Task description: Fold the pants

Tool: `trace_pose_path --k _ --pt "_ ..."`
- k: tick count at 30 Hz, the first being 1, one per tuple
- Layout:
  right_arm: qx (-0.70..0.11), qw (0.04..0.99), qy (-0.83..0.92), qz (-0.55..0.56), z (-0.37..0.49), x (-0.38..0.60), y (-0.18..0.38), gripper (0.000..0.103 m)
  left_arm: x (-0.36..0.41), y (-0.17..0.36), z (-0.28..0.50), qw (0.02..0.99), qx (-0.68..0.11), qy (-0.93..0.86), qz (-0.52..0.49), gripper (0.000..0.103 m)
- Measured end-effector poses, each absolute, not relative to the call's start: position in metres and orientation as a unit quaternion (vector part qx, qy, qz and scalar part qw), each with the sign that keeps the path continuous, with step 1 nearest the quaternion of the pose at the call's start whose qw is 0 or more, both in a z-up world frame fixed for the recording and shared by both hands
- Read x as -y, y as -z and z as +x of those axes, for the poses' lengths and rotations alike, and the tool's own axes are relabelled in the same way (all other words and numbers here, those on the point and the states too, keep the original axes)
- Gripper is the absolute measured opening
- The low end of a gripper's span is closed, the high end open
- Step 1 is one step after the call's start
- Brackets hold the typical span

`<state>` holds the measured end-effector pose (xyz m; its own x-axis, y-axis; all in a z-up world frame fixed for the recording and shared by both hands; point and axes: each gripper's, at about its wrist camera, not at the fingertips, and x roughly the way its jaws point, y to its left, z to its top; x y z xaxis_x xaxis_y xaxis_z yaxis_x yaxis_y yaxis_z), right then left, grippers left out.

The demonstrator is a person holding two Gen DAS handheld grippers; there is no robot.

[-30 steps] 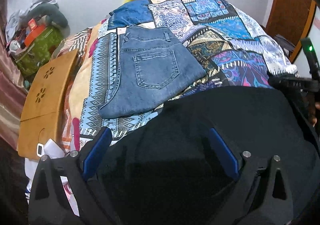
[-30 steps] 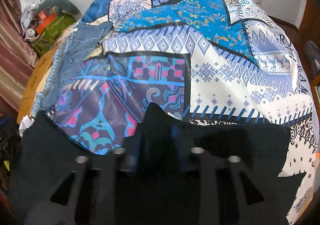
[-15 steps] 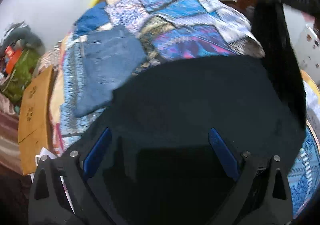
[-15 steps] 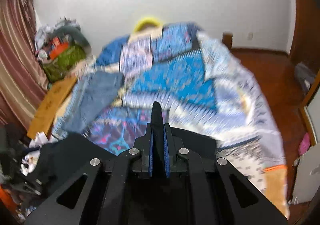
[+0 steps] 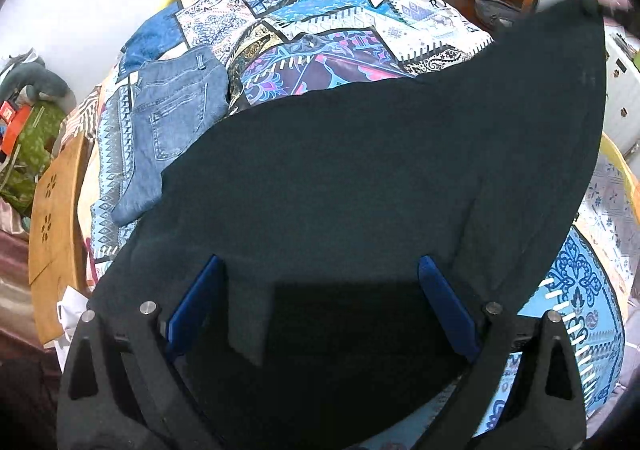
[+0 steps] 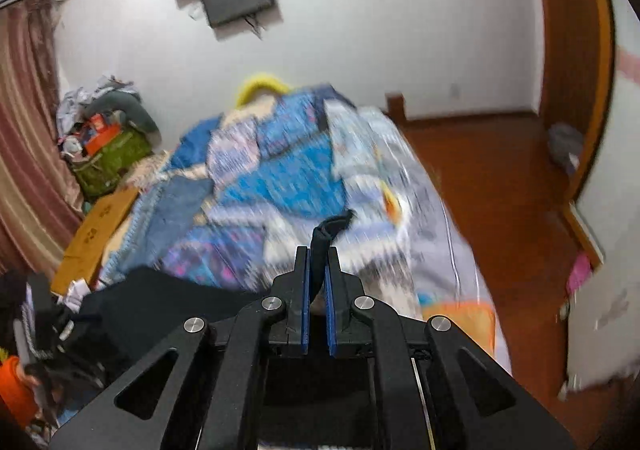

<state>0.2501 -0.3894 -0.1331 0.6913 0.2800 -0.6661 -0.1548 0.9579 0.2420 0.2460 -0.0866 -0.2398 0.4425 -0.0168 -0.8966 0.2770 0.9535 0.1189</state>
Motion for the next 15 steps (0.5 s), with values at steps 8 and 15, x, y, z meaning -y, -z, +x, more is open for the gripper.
trace_pose_path --k 8,15 --pt "-0.467 0.868 -0.079 0.147 0.217 0.423 0.228 0.005 0.082 0.241 0.244 0.844 -0.52 0.083 0.105 0.1" --pt "-0.502 0.854 -0.057 0.123 0.203 0.409 0.256 0.006 0.08 0.24 0.24 0.848 -0.514 0.084 0.097 0.1"
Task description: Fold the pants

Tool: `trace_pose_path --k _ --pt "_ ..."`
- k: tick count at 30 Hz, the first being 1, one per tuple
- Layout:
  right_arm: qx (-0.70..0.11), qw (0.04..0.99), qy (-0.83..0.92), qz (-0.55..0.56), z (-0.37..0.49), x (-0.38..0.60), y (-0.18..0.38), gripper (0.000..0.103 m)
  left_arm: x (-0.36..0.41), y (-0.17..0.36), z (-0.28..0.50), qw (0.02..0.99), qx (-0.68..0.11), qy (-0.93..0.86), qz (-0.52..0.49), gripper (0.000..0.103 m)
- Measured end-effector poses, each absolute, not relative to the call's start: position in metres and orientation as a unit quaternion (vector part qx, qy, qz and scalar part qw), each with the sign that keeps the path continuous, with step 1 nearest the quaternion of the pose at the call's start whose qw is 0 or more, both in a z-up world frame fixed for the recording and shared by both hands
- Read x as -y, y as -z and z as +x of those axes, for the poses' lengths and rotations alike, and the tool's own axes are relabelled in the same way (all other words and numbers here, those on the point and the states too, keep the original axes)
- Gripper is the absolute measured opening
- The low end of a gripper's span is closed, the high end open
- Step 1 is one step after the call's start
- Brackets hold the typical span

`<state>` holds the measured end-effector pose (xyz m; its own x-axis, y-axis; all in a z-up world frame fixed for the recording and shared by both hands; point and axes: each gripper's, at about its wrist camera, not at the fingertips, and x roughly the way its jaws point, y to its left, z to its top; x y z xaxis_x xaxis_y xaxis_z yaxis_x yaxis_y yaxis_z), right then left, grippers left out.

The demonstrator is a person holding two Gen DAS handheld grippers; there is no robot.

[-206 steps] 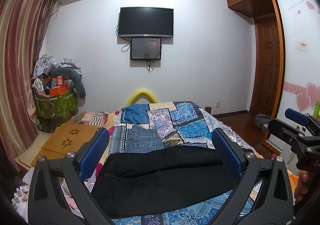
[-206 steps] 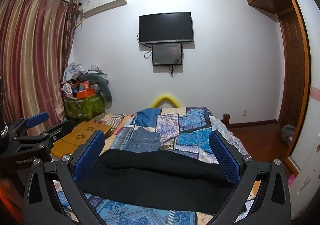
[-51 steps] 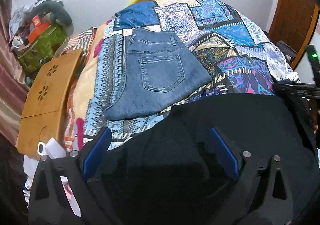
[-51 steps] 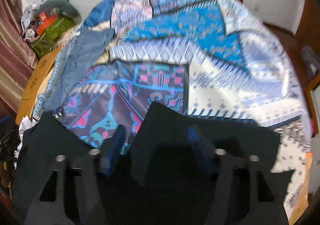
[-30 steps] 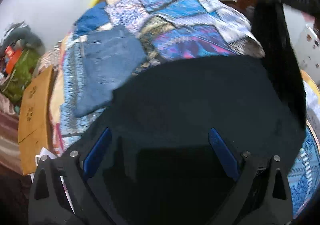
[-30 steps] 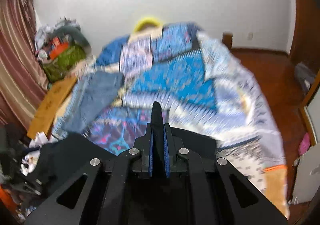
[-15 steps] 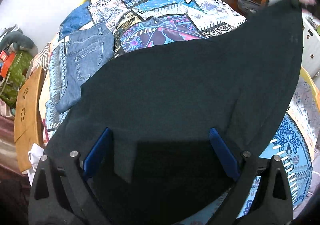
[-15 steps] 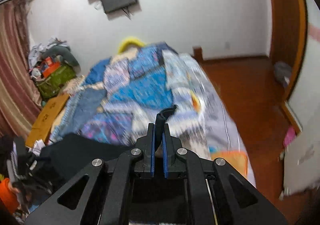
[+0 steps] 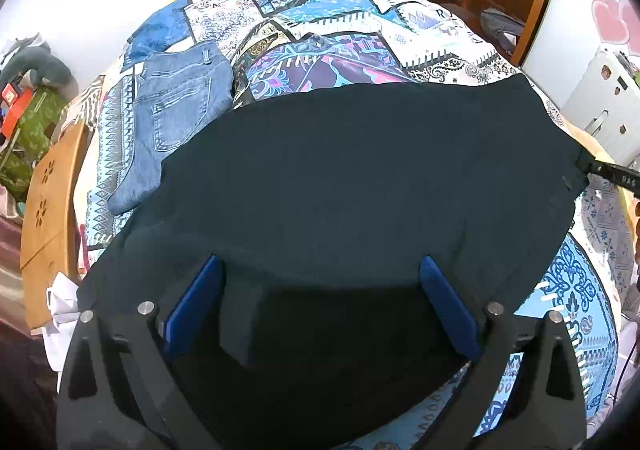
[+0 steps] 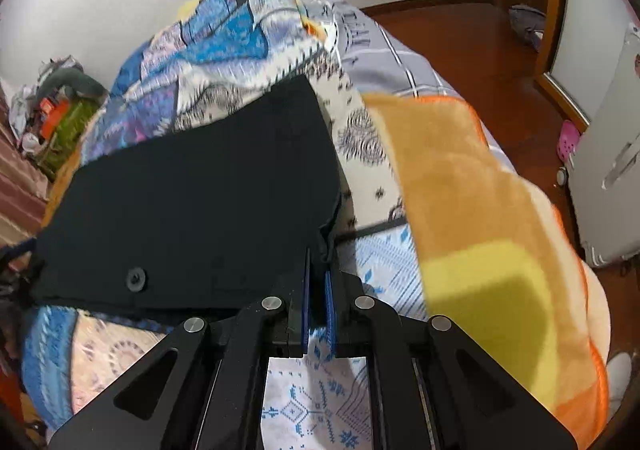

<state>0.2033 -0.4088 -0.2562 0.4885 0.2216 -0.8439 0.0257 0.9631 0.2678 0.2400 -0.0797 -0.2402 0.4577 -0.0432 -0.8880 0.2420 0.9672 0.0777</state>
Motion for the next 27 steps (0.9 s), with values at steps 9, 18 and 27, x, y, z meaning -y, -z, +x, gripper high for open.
trace_pose_path --k 9,18,27 --pt "-0.468 0.879 -0.032 0.088 0.199 0.394 0.216 0.043 0.04 0.21 0.224 0.877 -0.47 0.061 0.074 0.1" --pt "-0.395 0.909 -0.133 0.018 0.219 0.291 0.147 0.054 -0.069 0.175 0.22 0.903 -0.429 -0.02 -0.006 0.1" --pt "-0.363 0.898 -0.243 -0.06 0.249 0.162 0.133 0.058 -0.182 0.192 0.22 0.888 -0.444 -0.107 -0.052 0.1"
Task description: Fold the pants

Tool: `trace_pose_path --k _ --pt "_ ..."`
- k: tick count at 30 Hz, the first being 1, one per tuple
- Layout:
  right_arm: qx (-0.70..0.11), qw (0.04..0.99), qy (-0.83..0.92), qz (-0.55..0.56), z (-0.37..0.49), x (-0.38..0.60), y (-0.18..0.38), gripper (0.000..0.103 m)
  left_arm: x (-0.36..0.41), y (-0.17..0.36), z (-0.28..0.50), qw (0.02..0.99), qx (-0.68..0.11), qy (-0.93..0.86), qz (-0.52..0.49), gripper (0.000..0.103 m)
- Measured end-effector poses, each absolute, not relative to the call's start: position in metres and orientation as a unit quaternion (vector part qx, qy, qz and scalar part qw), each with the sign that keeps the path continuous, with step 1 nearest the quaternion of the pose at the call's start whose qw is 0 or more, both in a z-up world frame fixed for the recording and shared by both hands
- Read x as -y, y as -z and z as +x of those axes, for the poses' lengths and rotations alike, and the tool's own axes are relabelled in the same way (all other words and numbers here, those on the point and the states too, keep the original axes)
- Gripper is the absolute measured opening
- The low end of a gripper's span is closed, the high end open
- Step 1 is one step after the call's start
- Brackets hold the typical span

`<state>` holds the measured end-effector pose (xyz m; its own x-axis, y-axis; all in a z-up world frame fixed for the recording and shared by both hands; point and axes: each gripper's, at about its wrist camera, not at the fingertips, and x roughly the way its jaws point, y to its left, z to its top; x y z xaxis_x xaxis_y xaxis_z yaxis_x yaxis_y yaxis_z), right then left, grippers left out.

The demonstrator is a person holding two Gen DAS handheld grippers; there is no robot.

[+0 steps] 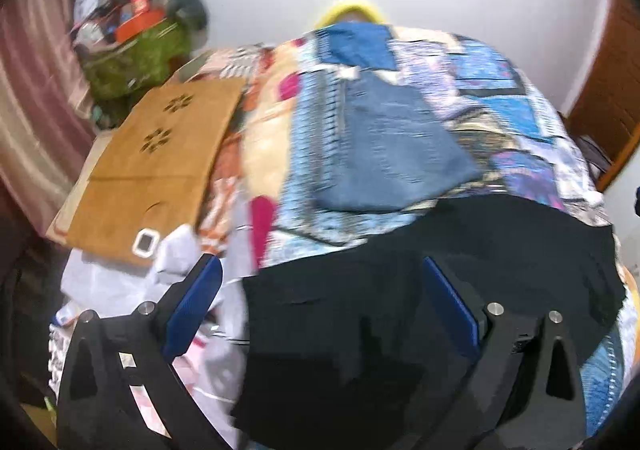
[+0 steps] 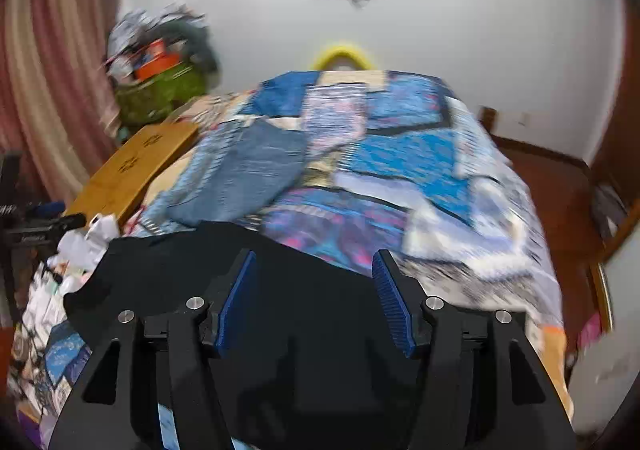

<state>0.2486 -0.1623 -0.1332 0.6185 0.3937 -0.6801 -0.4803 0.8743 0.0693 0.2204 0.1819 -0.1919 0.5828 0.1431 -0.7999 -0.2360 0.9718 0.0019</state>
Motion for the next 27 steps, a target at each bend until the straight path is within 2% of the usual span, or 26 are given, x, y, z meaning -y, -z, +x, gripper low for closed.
trace_pose_path --k 7,13,22,24,25,26,27 --pt "-0.383 0.865 -0.297 -0.13 0.271 0.078 0.161 0.058 -0.241 0.253 0.236 0.847 -0.503 -0.132 -0.109 0.1" --pt "-0.42 0.833 -0.312 -0.178 0.307 0.025 0.197 0.058 -0.247 0.308 0.255 0.812 -0.557 -0.113 -0.132 0.1" --pt "-0.509 0.758 -0.349 -0.21 0.354 -0.03 0.247 0.057 -0.251 0.325 0.257 0.813 -0.558 -0.077 -0.149 0.101" --pt "-0.517 0.746 -0.354 -0.225 0.352 -0.039 0.257 0.05 -0.248 0.325 0.255 0.822 -0.549 -0.084 -0.126 0.101" --pt "-0.519 0.741 -0.356 -0.235 0.351 -0.042 0.263 0.037 -0.247 0.324 0.254 0.826 -0.545 -0.091 -0.109 0.101" --pt "-0.518 0.739 -0.36 -0.237 0.351 -0.043 0.266 0.029 -0.246 0.324 0.252 0.83 -0.541 -0.096 -0.096 0.101" --pt "-0.515 0.74 -0.362 -0.237 0.35 -0.043 0.266 0.026 -0.244 0.323 0.25 0.834 -0.536 -0.103 -0.078 0.101"
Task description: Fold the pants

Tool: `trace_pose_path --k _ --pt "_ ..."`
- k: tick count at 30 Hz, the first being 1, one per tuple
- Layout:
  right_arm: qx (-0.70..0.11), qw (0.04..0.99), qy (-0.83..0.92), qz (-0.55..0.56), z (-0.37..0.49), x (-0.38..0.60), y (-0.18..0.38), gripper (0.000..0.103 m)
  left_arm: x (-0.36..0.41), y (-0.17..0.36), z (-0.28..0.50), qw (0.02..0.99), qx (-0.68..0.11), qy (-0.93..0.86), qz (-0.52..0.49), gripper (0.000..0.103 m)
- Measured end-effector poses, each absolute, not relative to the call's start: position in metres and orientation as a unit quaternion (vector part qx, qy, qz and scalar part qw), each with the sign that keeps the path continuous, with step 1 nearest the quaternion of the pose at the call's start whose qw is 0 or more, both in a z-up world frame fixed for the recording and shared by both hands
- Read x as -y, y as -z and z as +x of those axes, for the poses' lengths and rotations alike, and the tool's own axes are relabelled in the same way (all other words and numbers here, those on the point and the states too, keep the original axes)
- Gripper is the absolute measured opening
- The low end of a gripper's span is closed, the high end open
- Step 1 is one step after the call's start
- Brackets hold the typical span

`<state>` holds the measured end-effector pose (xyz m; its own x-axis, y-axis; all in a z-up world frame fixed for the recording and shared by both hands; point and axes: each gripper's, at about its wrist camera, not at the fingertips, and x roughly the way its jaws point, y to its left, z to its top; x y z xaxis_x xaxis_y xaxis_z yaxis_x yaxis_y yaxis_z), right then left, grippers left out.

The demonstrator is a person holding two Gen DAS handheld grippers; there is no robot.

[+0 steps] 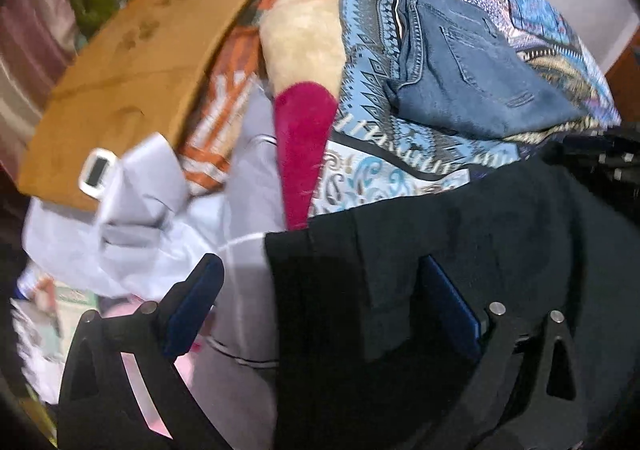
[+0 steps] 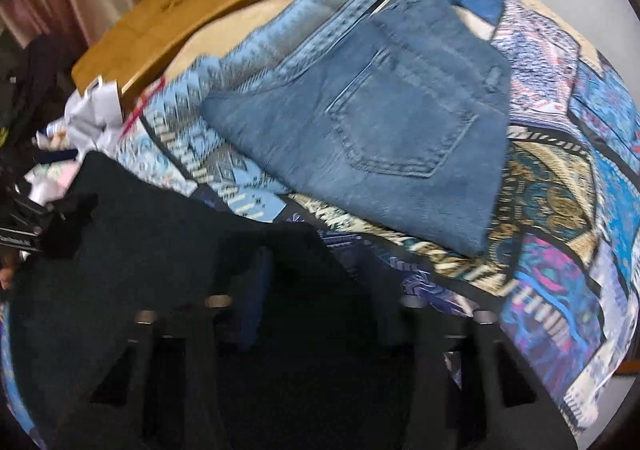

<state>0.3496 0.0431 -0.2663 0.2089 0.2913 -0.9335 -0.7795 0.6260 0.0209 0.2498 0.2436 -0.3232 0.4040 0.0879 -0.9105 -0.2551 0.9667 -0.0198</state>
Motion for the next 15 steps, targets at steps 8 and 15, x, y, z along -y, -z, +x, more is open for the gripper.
trace_pose_path --k 8,15 --pt "-0.5 0.769 -0.322 -0.235 0.344 -0.037 0.256 0.017 -0.247 0.317 0.249 0.834 -0.529 -0.151 -0.045 0.101" --pt "-0.477 0.797 -0.324 -0.18 0.319 -0.002 0.208 0.019 -0.249 0.282 0.221 0.84 -0.515 -0.158 -0.063 0.101"
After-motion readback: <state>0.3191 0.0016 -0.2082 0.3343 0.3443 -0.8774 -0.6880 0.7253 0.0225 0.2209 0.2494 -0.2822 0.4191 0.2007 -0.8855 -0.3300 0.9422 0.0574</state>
